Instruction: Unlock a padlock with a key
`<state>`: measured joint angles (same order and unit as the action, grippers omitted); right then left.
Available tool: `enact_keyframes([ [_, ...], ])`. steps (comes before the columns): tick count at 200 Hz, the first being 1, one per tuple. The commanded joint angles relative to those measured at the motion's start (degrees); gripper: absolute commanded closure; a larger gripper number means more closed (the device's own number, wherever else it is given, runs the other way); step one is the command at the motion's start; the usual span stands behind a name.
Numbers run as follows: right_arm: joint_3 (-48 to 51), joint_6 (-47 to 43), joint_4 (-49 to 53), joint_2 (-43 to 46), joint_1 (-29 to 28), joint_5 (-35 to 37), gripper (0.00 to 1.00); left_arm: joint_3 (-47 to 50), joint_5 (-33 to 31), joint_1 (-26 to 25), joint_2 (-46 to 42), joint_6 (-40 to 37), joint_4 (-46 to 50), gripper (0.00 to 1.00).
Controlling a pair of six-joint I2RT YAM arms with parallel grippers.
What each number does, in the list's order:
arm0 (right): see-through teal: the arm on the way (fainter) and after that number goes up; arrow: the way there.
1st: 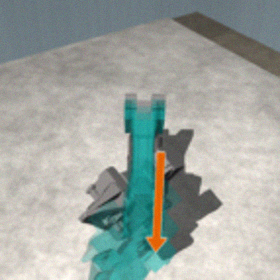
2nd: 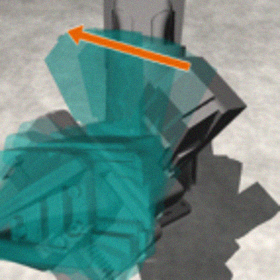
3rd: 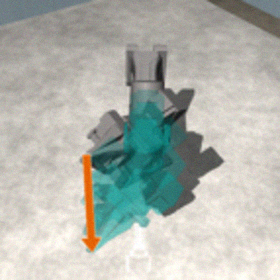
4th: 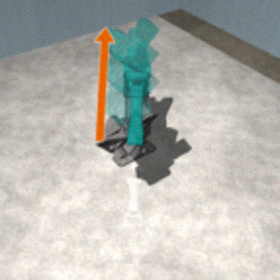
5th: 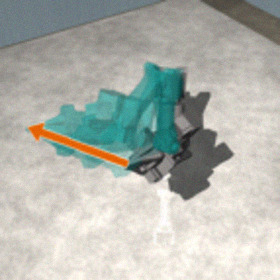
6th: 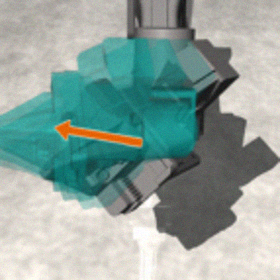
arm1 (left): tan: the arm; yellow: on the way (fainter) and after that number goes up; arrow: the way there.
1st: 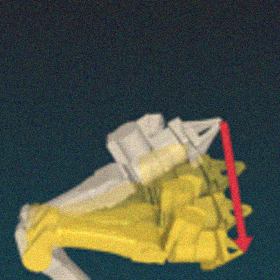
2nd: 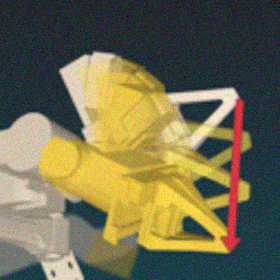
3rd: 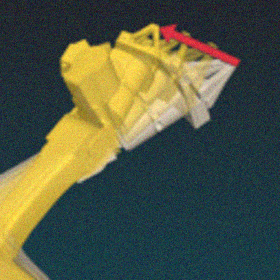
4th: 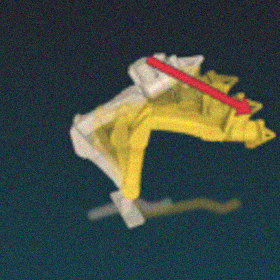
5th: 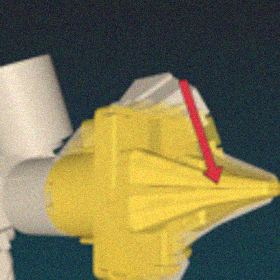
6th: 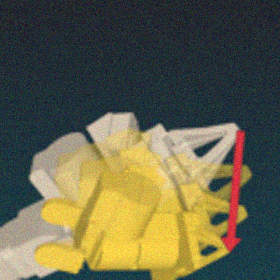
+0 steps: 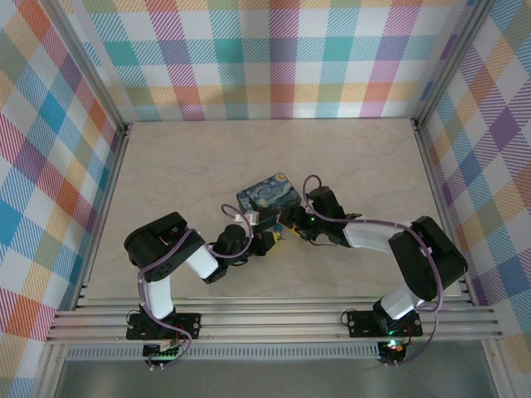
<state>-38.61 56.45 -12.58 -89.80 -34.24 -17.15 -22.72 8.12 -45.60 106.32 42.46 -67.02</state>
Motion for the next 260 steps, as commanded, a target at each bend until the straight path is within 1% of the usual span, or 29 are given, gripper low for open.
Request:
enact_keyframes([
  [1, -1.54, -2.95, -0.23, -1.21, -0.73, -1.07, 0.44, 1.09, 1.06, 0.23, -0.87, 0.07, -3.28, 1.0],
  [49, -2.96, -8.02, 0.89, -2.96, -1.62, -1.53, 0.43, 0.68, 2.13, 0.4, -0.68, 0.13, -3.75, 1.0],
  [91, -4.39, -10.33, 2.29, -4.47, -1.93, -1.15, 0.42, 0.13, 2.78, 0.45, -0.25, 0.33, -3.86, 1.0],
  [126, -6.08, -12.13, 4.65, -6.07, -2.15, -0.73, 0.43, 0.17, 2.95, 0.58, -0.55, 0.3, -3.84, 1.0],
  [153, -6.35, -12.75, 4.2, -7.05, -2.15, -2.19, 0.46, 0.21, 3.04, 0.58, -0.5, 0.18, -3.73, 1.0],
  [181, -6.13, -13.19, 2.68, -7.06, -2.32, -3.85, 0.55, 0.18, 3.12, 0.58, -0.29, 0.09, -3.73, 1.0],
  [235, -5.72, -13.82, 3.95, -6.32, -2.41, -3.48, 0.83, 0.13, 3.14, 0.65, -1.37, -1.2, -1.44, 1.0],
  [245, -5.69, -13.82, 3.97, -6.11, -2.38, -3.4, 0.85, 0.19, 3.04, 0.71, -1.84, -1.46, -1.01, 1.0],
  [260, -5.88, -13.64, 4.08, -5.9, -2.41, -3.36, 0.86, 0.28, 3.13, 0.69, -2.56, -1.72, -0.4, 1.0],
])
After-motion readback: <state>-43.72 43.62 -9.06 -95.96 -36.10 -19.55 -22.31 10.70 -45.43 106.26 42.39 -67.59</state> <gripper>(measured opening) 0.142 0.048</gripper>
